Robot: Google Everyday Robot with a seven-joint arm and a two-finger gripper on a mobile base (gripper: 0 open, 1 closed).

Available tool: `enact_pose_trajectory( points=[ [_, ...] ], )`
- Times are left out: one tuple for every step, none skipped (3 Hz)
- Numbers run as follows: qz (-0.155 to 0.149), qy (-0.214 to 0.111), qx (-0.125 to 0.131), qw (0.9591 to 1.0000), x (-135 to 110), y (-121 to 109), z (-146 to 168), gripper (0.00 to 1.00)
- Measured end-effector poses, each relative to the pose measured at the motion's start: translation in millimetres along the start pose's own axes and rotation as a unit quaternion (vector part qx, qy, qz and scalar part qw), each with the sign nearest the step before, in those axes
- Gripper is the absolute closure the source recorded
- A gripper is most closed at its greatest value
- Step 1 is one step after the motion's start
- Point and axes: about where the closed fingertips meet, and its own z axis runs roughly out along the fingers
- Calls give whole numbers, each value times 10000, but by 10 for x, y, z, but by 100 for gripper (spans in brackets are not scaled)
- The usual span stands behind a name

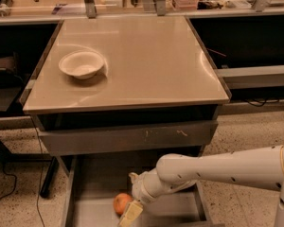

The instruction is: Pick orange from middle drawer and place on counter

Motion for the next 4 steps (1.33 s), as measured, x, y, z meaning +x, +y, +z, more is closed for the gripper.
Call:
enact_pose_trajectory(
  points=[
    [-144, -60, 148, 9998, 5, -155, 184, 0],
    [-192, -154, 321, 9992, 113, -379, 449, 0],
    [-186, -156, 318, 9992, 117, -376, 457, 0],
    [-169, -254, 311, 9991, 168, -360, 575, 0]
  ],
)
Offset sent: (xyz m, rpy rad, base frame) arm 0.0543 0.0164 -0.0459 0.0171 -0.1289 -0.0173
